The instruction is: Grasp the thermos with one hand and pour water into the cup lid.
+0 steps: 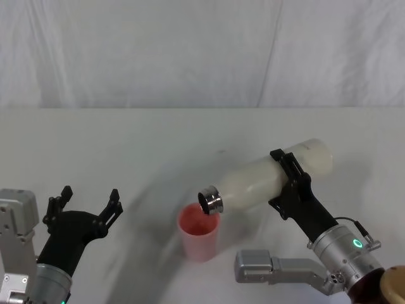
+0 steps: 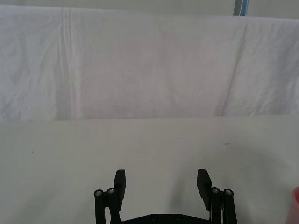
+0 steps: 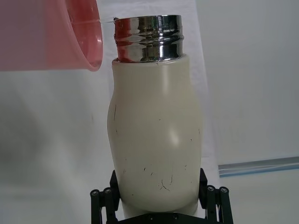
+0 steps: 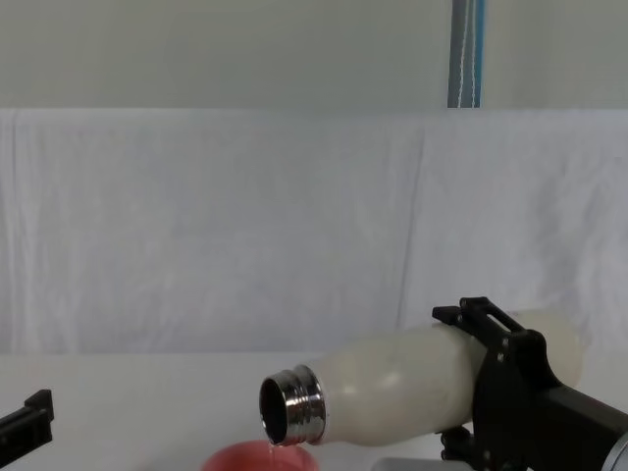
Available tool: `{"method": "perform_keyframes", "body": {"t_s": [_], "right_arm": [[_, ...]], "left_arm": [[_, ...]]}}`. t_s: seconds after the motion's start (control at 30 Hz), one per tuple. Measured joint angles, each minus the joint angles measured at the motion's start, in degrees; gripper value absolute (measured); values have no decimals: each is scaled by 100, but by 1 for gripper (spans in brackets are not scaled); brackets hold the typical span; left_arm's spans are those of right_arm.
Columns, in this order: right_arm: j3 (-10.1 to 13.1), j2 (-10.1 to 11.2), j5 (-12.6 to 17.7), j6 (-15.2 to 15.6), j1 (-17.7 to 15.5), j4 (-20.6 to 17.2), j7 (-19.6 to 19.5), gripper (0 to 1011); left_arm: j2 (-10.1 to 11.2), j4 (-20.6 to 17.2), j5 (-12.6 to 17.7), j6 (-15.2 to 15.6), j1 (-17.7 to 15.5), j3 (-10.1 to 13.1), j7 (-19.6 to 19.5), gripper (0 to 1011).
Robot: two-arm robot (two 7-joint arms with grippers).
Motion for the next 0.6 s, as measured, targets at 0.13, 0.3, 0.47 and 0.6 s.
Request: {"method": "perform_keyframes", "body": {"t_s": [0.13, 0.3, 0.47, 0.6], "right_arm": [[51, -31, 164, -54, -19, -25, 76, 960], [123, -71, 361, -126, -52, -67, 129, 960], [249, -133, 677, -245, -109, -129, 228, 960], [381, -187, 989, -348, -168, -189, 315, 960]], "left_arm": [[0, 0, 0, 0, 0, 0, 0, 1001], [0, 0, 0, 0, 0, 0, 0, 1001], [0, 0, 0, 0, 0, 0, 0, 1001], [0, 0, 0, 0, 0, 0, 0, 1001]]}}
